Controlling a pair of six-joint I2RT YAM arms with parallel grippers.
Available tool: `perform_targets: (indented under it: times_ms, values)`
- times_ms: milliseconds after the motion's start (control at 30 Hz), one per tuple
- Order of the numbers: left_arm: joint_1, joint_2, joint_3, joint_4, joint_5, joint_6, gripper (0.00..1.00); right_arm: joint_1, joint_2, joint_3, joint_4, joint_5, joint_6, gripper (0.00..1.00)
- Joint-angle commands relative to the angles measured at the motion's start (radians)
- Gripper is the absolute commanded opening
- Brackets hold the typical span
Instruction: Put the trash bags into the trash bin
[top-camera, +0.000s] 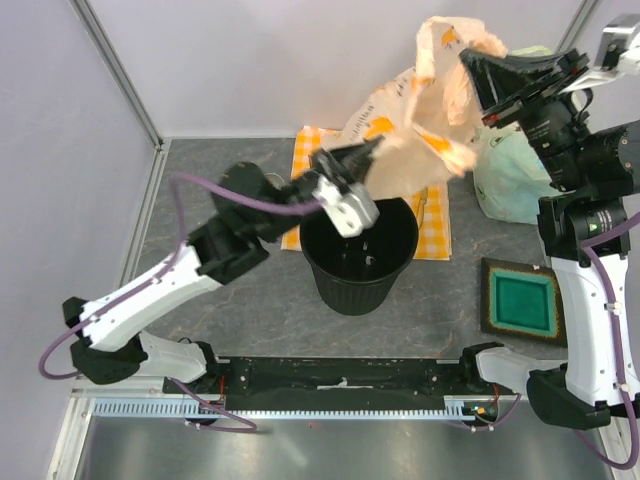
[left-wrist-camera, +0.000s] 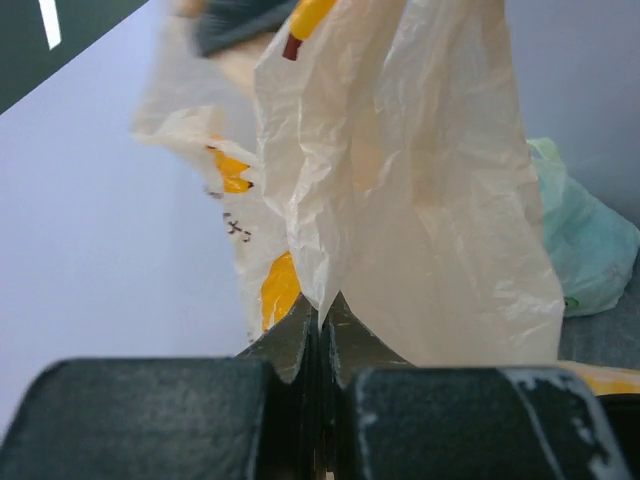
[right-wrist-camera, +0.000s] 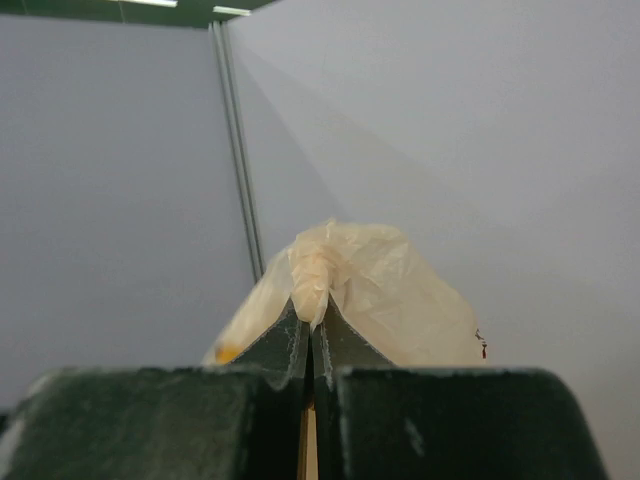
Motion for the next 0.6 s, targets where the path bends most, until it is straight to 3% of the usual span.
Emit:
perform_targets:
  times_ms: [0,233,567]
  values:
    - [0.077,-0.090,0.175,-0.142,0.072,-0.378,0.02,-0.001,-0.042,-0.068,-0.113,-0.156,-0.001,0.00]
    - [0.167,-0.027,0.387,-0.265,0.083,-0.590,0.02,-0.001,-0.125,-0.218,-0.165,-0.307,0.111,0.00]
    - [0.173,0.007,0.383,-0.262,0.119,-0.673,0.02,-0.001,-0.185,-0.154,-0.415,-0.267,-0.004,0.00]
